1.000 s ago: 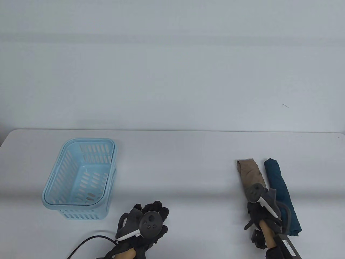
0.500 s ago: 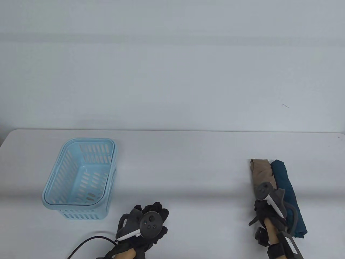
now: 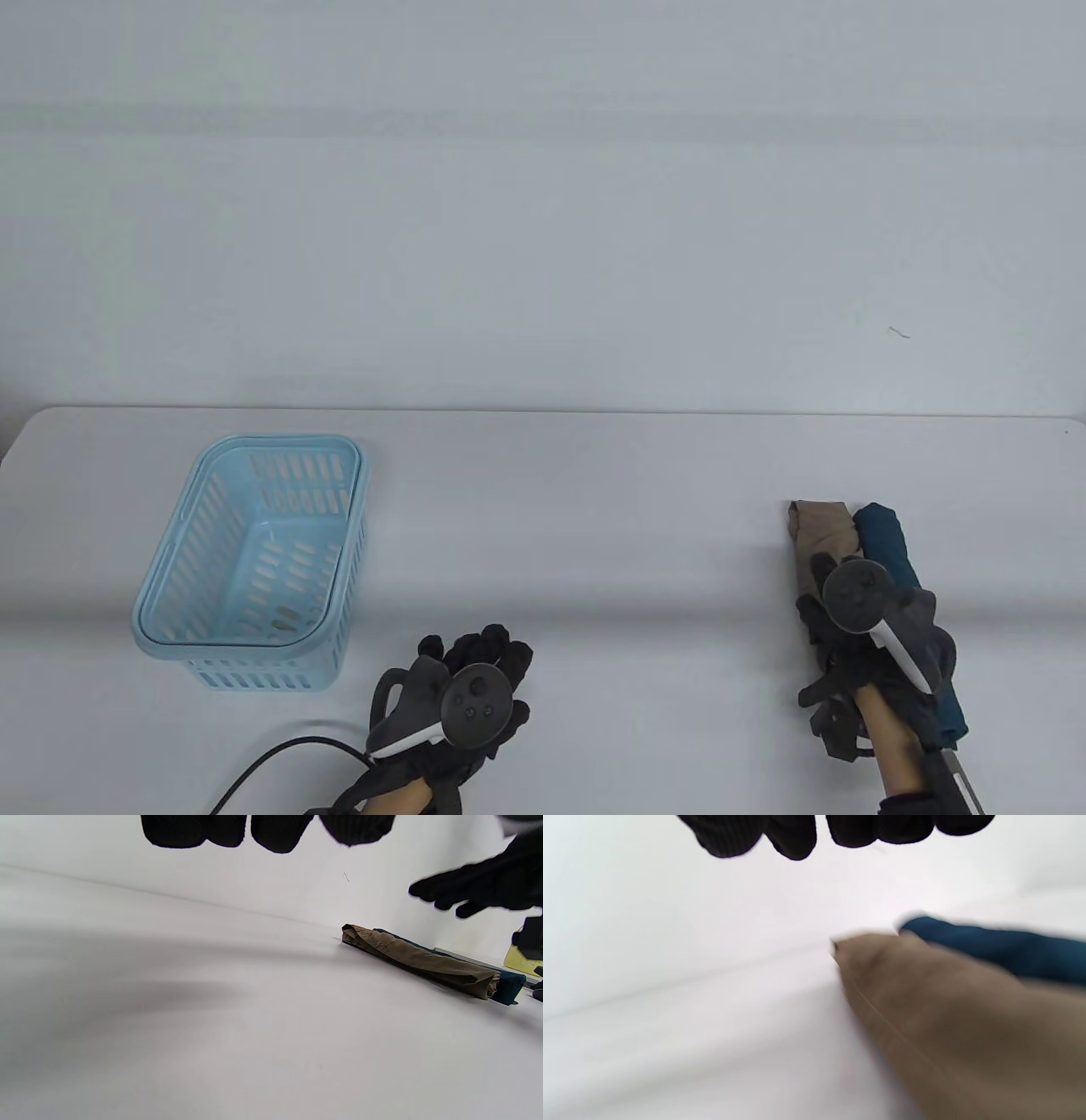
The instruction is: Roll shorts into tight roll
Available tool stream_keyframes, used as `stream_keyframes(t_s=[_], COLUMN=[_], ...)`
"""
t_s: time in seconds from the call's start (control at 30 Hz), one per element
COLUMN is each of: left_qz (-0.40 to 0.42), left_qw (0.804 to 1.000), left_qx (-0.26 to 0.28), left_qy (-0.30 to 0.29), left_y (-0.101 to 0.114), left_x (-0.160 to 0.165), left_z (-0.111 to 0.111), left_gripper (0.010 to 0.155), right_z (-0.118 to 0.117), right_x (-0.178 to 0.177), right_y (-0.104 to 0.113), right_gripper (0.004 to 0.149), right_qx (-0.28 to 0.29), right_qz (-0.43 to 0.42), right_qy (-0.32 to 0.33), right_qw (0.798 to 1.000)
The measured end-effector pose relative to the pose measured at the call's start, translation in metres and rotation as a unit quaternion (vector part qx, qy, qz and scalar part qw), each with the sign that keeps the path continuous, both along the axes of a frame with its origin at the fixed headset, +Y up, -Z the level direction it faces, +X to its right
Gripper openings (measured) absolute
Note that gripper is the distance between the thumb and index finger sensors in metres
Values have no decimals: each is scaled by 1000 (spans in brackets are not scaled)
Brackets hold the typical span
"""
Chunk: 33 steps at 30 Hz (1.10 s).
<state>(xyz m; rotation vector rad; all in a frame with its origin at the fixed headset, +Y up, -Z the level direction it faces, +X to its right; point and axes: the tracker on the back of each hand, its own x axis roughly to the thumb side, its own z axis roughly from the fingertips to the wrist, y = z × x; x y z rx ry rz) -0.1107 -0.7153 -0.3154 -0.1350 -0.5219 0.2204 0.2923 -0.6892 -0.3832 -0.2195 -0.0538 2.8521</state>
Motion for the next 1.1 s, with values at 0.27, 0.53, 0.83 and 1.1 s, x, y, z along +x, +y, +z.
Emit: stream_keyframes(t_s=[0.27,0.53,0.83,1.1], left_qz=[-2,0,2,2], left_qw=[1000,1000,1000,1000], left_qx=[13,16,6,1], left_qy=[6,6,-5,-5], left_y=[7,6,3,0], left_x=[1,0,2,2], left_z=[0,2,6,5], left_gripper=[66,66,67,67], right_z=[35,55,64,64], right_x=[-77,-113,-115,-117], right_y=[45,3,-24,-26], right_gripper=[63,64,65,65], right_qx=[66,24,-18,-23], right_qz=[-17,-25,-3,4], right_qy=[141,197,199,208], right_qw=[988,980,980,978])
